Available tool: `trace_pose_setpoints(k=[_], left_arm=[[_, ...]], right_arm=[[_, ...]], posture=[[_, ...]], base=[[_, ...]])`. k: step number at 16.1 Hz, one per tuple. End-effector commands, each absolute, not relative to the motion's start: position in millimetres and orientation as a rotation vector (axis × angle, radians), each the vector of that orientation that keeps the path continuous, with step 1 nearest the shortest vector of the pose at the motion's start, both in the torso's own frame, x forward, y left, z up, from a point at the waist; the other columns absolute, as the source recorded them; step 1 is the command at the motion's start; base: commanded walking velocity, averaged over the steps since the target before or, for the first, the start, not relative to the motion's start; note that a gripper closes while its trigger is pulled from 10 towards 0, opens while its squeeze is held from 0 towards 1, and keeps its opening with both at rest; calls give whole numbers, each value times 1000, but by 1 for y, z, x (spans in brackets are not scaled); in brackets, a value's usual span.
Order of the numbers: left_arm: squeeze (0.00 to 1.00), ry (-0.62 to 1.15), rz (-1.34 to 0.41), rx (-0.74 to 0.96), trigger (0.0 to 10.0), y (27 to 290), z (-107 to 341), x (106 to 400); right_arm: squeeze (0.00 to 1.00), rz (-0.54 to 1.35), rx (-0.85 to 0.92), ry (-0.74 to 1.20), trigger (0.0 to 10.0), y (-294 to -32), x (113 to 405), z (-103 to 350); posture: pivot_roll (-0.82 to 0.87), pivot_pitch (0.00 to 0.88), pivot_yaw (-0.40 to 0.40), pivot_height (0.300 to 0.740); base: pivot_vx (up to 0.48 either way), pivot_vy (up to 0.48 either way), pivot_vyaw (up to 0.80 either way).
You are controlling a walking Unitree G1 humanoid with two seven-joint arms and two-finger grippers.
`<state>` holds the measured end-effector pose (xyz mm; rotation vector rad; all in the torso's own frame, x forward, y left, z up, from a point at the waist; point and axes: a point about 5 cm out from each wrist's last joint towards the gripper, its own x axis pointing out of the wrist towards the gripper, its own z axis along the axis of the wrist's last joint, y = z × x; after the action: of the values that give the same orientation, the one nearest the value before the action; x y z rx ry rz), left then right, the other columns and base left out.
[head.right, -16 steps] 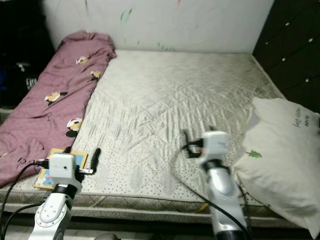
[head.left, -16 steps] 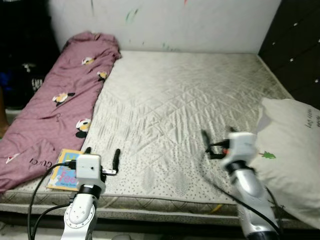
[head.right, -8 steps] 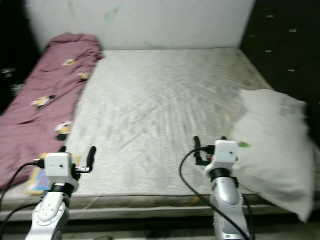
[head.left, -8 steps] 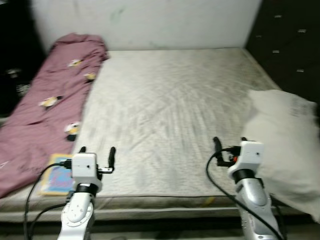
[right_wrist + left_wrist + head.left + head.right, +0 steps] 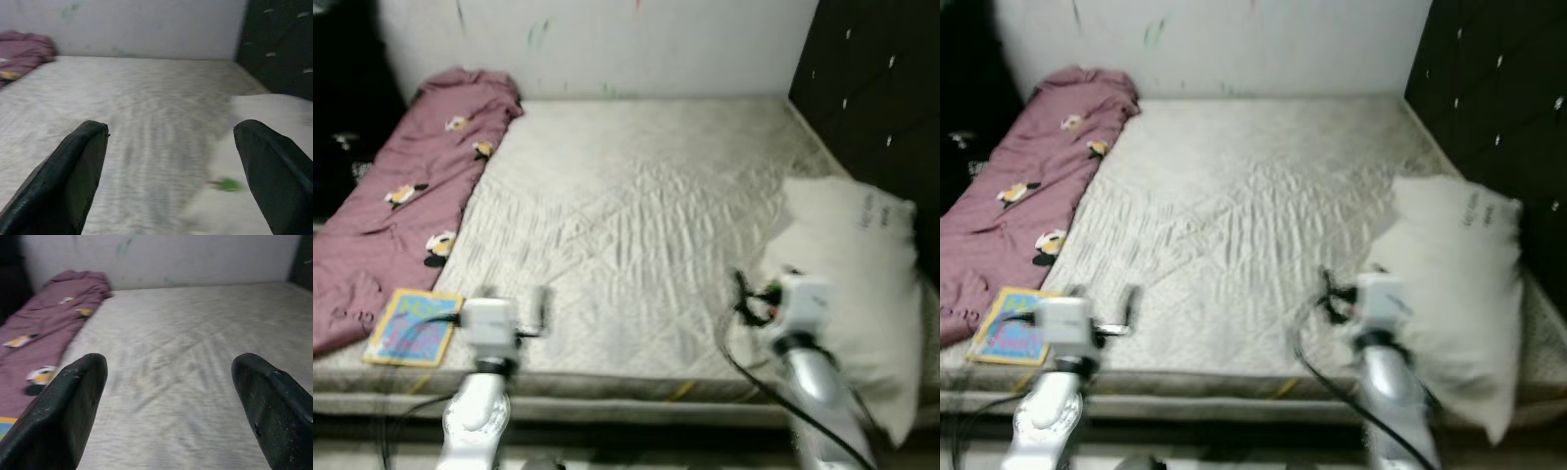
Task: Clean up the room
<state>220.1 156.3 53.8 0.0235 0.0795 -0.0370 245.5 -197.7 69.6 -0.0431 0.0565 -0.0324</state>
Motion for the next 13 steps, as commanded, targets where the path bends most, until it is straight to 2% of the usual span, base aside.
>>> trace_pose_setpoints(k=[1,5,10,13], left_arm=[[0,75,-17,49,10000,168,56,221],[0,76,-20,46,10000,167,55,221],[0,54,-81,22,10000,163,58,219],[0,50,-96,15,10000,162,58,219]], right_arm=[[0,-6,-28,36,10000,-188,250,75],[0,3,-35,39,10000,-188,250,74],[0,15,-37,38,10000,-187,250,75],[0,12,-37,36,10000,-188,250,75]], posture=[[-19,0,24,740],[-19,0,23,740],[-20,0,23,740],[-22,0,24,740]], base=[[0,-382,0],[0,-379,739],[0,0,0],[291,0,0]])
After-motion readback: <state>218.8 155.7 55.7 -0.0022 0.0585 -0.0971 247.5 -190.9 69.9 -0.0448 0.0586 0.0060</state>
